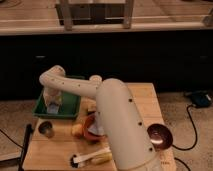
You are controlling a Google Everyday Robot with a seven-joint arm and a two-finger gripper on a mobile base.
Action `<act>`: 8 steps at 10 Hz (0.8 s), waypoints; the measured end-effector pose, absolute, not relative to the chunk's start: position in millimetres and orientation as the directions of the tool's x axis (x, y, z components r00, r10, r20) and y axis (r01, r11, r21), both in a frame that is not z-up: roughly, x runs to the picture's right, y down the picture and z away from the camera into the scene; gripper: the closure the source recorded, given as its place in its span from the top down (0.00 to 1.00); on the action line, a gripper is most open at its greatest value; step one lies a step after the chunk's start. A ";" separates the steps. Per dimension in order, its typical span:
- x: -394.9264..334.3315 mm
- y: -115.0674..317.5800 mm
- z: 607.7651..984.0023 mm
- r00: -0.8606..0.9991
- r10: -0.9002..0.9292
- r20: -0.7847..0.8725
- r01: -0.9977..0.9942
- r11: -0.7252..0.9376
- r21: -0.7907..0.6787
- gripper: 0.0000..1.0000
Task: Wipe tray with sponge
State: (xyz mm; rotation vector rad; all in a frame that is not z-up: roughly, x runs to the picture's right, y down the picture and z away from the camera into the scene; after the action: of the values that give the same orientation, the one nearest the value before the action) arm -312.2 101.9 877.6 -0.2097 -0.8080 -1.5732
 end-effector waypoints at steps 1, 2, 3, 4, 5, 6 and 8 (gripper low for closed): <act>-300.1 101.8 875.9 -0.181 -0.801 0.570 0.933 0.044 0.358 0.00; -280.8 95.1 878.2 -0.157 -0.808 0.567 0.940 0.053 0.336 0.00; -262.9 85.3 884.1 -0.126 -0.815 0.565 0.949 0.066 0.307 0.00; -256.5 78.9 887.5 -0.112 -0.819 0.562 0.953 0.073 0.295 0.00; -247.7 64.7 896.2 -0.083 -0.829 0.554 0.959 0.085 0.272 0.00; -247.4 50.9 906.0 -0.063 -0.836 0.545 0.963 0.093 0.254 0.00; -256.3 37.0 918.0 -0.044 -0.844 0.535 0.966 0.100 0.237 0.00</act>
State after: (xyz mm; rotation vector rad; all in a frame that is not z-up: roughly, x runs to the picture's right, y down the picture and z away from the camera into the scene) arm -256.3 37.0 918.0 -0.2382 -0.6476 -1.4851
